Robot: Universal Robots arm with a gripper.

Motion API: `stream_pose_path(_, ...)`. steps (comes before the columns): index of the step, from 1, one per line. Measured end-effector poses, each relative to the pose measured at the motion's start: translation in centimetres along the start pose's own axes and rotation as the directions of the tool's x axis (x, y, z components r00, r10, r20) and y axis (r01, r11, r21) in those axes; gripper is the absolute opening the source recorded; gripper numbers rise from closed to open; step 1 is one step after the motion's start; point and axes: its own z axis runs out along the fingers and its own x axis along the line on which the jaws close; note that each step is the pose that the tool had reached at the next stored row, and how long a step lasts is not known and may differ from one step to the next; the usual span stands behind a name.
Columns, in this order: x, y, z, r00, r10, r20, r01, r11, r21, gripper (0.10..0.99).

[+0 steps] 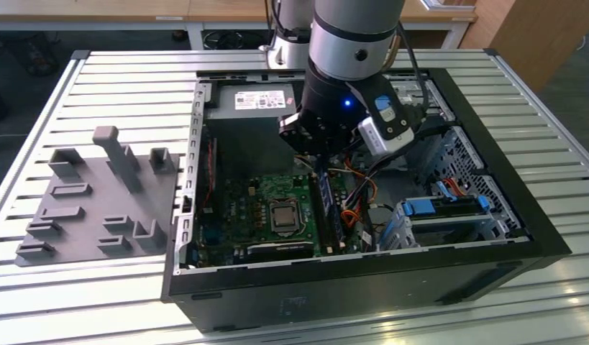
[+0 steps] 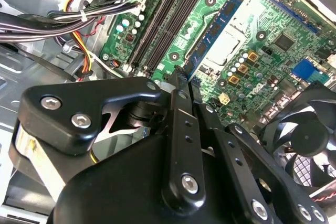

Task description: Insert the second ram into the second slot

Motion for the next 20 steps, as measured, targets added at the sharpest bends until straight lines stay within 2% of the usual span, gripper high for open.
stream_pose_path(20, -0.02, -0.03, 0.80, 1.0000, 0.000, 0.0001, 0.000, 1.0000, 0.000, 0.137)
